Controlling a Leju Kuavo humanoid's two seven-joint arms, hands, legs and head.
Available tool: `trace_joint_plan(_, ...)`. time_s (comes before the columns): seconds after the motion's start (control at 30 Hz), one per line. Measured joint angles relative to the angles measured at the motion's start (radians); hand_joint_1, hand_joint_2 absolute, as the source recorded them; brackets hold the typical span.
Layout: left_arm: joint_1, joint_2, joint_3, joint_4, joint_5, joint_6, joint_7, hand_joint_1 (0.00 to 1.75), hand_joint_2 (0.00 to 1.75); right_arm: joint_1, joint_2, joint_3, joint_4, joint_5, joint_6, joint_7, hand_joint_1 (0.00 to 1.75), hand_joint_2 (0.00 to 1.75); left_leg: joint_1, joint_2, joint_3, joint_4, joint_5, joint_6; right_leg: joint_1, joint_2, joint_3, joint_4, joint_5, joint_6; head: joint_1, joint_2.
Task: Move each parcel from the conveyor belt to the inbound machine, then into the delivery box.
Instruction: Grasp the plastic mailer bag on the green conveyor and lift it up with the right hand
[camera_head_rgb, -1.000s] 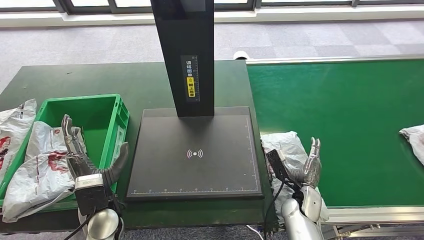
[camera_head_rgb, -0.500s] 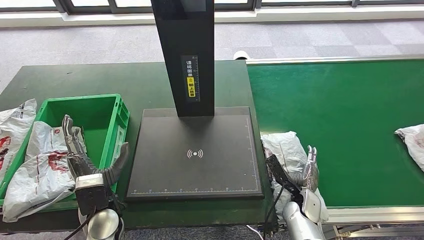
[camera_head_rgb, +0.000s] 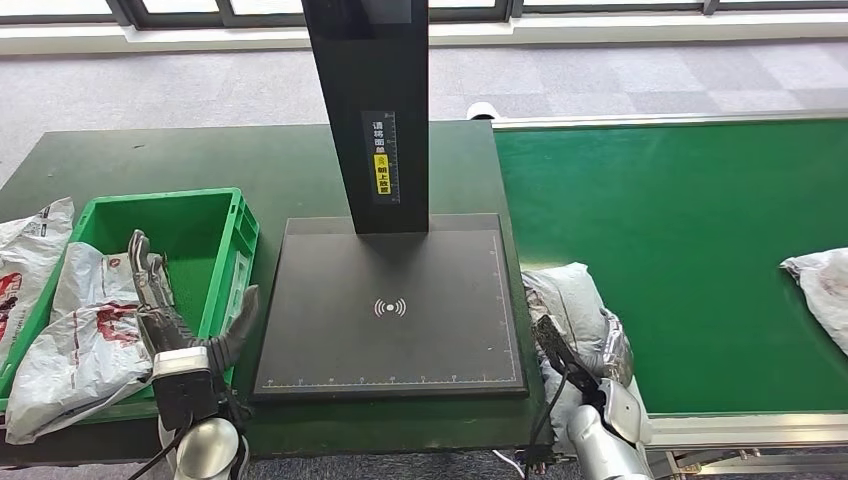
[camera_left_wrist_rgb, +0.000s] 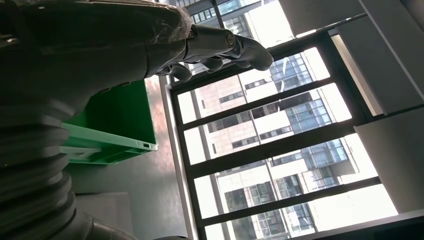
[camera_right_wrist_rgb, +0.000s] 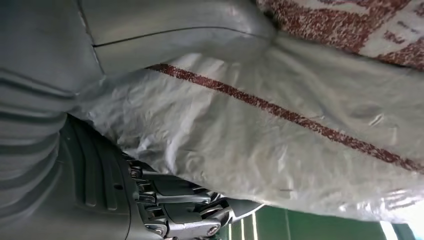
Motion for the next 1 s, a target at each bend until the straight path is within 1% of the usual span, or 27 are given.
trace_joint_plan(0.17, 0.0, 0.0, 0.0, 0.0, 0.0, -0.001, 0.0, 0.0, 1.75, -0.002, -0.005, 0.01, 0.006, -0.004, 0.029, 0.002, 1.75, 1.75, 0.0, 0.0, 0.001, 0.0, 0.0, 0.0, 0.0, 0.0, 0.001, 0.0, 0.0, 0.0, 0.0, 0.0)
trace_joint_plan(0.53, 0.0, 0.0, 0.0, 0.0, 0.0, -0.001, 0.0, 0.0, 1.75, -0.013, -0.009, 0.022, 0.014, -0.002, 0.042, 0.004, 1.75, 1.75, 0.0, 0.0, 0.004, 0.0, 0.0, 0.0, 0.0, 0.0, 0.004, 0.0, 0.0, 0.0, 0.0, 0.0)
trace_joint_plan(0.7, 0.005, 0.0, -0.001, 0.0, 0.0, -0.001, 0.003, 0.0, 1.75, -0.012, -0.009, 0.022, 0.014, -0.024, 0.002, -0.016, 1.75, 1.75, 0.0, 0.0, 0.004, 0.0, 0.0, 0.0, 0.0, 0.0, 0.004, 0.0, 0.0, 0.0, 0.0, 0.0)
trace_joint_plan(0.77, 0.008, 0.0, -0.001, -0.001, 0.0, -0.001, 0.006, 0.0, 1.75, -0.004, -0.009, 0.022, 0.003, -0.052, -0.044, -0.052, 1.75, 1.75, 0.0, -0.001, 0.004, 0.0, 0.0, 0.0, 0.0, -0.001, 0.004, 0.0, 0.0, 0.0, 0.0, 0.0)
trace_joint_plan(0.83, 0.014, 0.0, -0.001, -0.004, -0.002, -0.001, 0.007, 0.0, 1.75, 0.022, -0.004, 0.022, -0.036, -0.091, -0.111, -0.112, 1.75, 1.75, 0.0, -0.002, 0.002, 0.0, 0.0, 0.0, 0.0, -0.002, 0.003, 0.0, 0.0, 0.0, 0.0, 0.0)
trace_joint_plan(0.93, 0.023, 0.0, -0.001, -0.008, -0.004, -0.004, 0.006, 0.0, 1.75, 0.089, 0.021, 0.03, -0.161, -0.154, -0.214, -0.225, 1.75, 1.75, 0.0, -0.004, -0.002, 0.0, 0.0, 0.0, 0.0, -0.004, 0.0, 0.0, 0.0, 0.0, 0.0, 0.0)
trace_joint_plan(1.0, 0.024, 0.0, -0.001, -0.008, -0.004, -0.006, 0.003, 0.0, 1.75, 0.13, 0.045, 0.04, -0.274, -0.187, -0.254, -0.299, 1.75, 1.75, 0.0, -0.003, -0.003, 0.0, 0.0, 0.0, 0.0, -0.003, -0.001, 0.0, 0.0, 0.0, 0.0, 0.0)
